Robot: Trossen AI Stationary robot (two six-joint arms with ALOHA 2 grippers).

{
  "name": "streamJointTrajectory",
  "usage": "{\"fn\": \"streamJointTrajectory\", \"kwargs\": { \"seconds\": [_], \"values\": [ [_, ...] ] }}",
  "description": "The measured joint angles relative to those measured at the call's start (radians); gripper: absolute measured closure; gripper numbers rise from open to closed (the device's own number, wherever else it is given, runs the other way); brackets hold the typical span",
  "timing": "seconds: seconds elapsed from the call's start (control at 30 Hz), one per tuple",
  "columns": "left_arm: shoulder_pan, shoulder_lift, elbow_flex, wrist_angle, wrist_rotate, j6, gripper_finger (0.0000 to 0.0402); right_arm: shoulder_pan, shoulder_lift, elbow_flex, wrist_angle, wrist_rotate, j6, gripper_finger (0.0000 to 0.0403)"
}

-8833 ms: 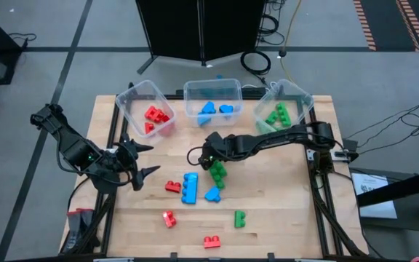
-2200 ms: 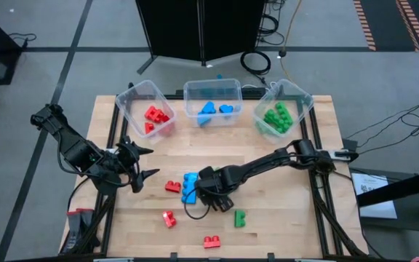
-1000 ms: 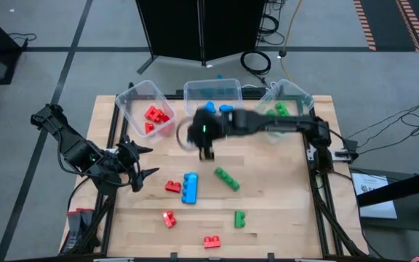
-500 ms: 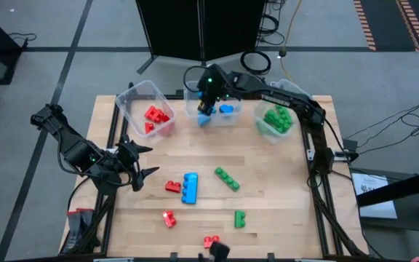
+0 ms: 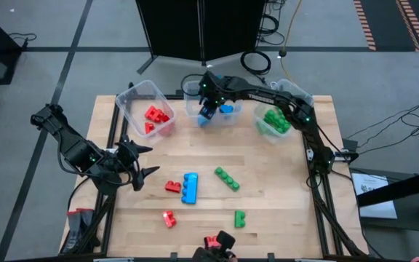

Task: Sort blocks
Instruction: Put the blue game piece into the middle transparent bin, then put the green game piece into the right transparent bin

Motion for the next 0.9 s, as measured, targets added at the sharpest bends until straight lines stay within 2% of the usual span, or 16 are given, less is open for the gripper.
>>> {"fn": "streamJointTrajectory", "kwargs": {
  "seconds": [0.13, 0.17, 0.33, 0.43, 0.57, 0.77, 0.9],
  "values": [
    [0.000, 0.000, 0.000, 0.000, -0.001, 0.000, 0.0066, -0.002, 0.013, 0.002, -0.020, -0.007, 0.004, 0.0287],
    [0.000, 0.000, -0.001, -0.001, -0.003, 0.000, 0.0066, -0.002, 0.014, 0.003, -0.023, -0.007, 0.004, 0.0274],
    [0.000, 0.000, -0.001, 0.000, -0.006, 0.000, 0.0066, -0.002, 0.009, 0.003, -0.028, -0.001, 0.016, 0.0156],
    [0.000, 0.000, -0.001, -0.001, -0.006, 0.001, 0.0066, -0.002, -0.011, 0.009, -0.061, 0.013, 0.020, 0.0117],
    [0.000, 0.000, -0.001, -0.001, -0.006, 0.001, 0.0066, 0.004, -0.069, 0.101, -0.154, -0.005, -0.035, 0.0113],
    [0.000, 0.000, -0.001, -0.002, -0.006, 0.002, 0.0066, 0.052, -0.196, 0.350, -0.288, -0.032, -0.126, 0.0134],
    [0.000, 0.000, -0.001, -0.007, -0.007, 0.003, 0.0066, 0.127, -0.366, 0.316, -0.296, -0.077, -0.070, 0.0136]
  ]
}}
